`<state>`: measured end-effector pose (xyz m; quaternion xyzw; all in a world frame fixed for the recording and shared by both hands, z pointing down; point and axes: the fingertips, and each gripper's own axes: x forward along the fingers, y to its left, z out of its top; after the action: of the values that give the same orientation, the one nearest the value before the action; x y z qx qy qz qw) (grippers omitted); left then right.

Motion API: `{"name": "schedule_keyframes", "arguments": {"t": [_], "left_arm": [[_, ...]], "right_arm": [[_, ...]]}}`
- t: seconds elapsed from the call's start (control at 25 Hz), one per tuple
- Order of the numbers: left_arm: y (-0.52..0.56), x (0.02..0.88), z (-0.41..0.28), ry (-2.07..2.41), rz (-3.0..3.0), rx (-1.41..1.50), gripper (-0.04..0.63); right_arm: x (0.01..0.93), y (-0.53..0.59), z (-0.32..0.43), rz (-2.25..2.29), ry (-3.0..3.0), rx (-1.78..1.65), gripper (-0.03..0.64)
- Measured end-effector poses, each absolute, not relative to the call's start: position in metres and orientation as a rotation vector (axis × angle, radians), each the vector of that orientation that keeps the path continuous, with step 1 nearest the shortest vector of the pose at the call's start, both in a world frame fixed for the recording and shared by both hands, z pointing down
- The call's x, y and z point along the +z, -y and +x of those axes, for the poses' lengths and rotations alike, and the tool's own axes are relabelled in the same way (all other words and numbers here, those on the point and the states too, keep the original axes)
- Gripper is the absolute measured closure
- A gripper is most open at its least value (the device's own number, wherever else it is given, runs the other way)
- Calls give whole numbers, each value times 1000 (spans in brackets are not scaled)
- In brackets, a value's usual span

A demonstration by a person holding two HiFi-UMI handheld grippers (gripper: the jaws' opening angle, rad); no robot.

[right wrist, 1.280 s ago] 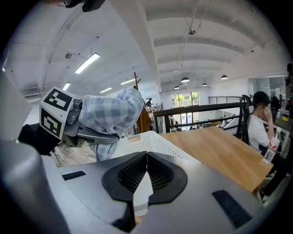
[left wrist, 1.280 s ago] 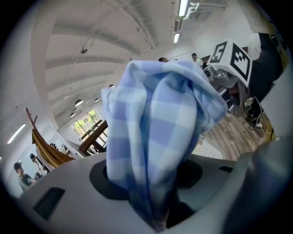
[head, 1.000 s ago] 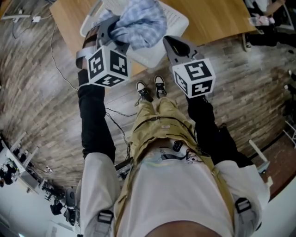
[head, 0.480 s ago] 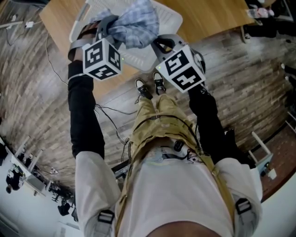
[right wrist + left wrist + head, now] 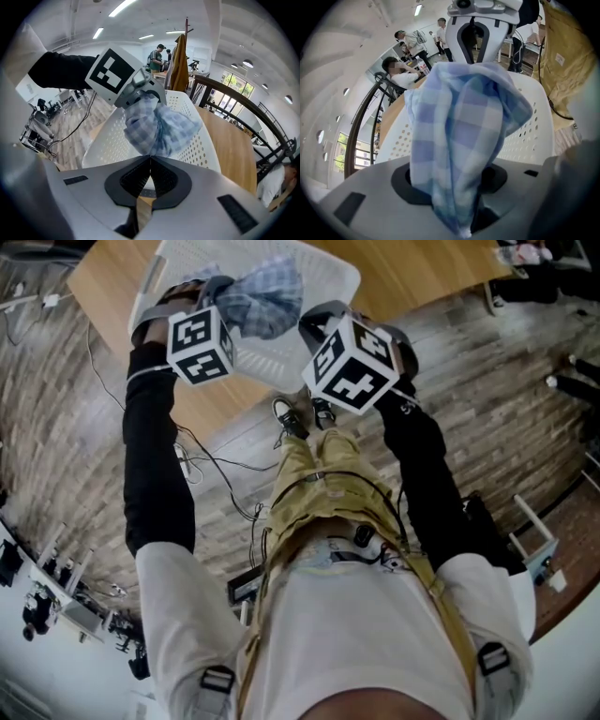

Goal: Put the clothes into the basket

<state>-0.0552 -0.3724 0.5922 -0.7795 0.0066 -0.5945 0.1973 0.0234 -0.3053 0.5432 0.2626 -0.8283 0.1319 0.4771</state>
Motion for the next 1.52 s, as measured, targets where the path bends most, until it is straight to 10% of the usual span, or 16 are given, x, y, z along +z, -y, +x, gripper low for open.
{"name": "schedule_keyframes", "arguments": {"t": [1.08,1.52], "left_arm": [[330,746,-58,526,-2002,-1989,365],[335,750,-53,416,-2092,-1988,239]], "right_arm": [[548,305,32,681,2039,325,595],[543,297,39,730,2055,330,595]]}}
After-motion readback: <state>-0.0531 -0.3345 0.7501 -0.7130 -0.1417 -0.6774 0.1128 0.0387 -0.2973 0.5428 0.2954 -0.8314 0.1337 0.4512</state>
